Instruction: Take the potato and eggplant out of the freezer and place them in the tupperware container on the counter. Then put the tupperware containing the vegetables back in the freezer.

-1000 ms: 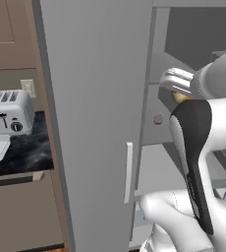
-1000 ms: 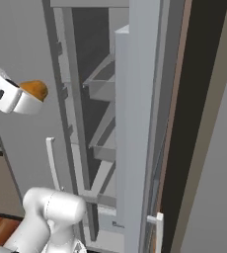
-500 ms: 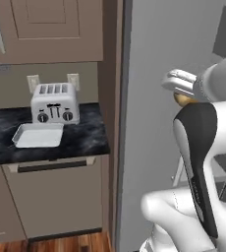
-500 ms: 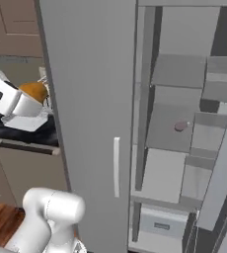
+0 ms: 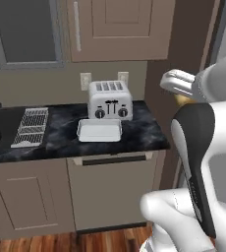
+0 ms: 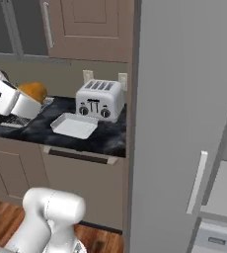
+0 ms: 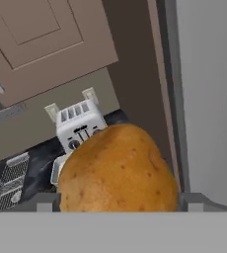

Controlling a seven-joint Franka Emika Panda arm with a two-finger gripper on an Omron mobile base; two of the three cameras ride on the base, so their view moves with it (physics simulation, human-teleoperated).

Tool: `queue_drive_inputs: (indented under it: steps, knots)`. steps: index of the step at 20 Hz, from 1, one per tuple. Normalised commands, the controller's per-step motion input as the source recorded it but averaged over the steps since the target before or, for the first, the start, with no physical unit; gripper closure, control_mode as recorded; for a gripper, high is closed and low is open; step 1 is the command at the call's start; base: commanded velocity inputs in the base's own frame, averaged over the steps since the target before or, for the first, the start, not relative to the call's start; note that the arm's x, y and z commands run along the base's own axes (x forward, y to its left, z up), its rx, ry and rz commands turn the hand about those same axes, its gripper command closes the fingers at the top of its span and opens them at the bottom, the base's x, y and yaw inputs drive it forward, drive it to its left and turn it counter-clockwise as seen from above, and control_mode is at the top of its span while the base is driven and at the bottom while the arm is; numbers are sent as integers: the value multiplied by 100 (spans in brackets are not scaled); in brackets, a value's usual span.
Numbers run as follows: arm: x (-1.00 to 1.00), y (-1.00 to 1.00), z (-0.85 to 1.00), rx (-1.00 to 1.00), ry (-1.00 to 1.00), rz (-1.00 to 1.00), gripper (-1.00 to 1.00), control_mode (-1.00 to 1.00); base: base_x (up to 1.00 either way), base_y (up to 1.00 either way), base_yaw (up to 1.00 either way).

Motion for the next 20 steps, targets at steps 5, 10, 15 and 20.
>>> queue_drive_inputs:
  steps: [5,10,15,20]
  knots:
    - [0,0,0,0,0,0,100,100,64,52,1]
    - [0,0,0,0,0,0,100,100,79,16,0]
    - [0,0,0,0,0,0,100,100,69,9,0]
    - [4,17,-45,0,8,0,100,-100,12,9,0]
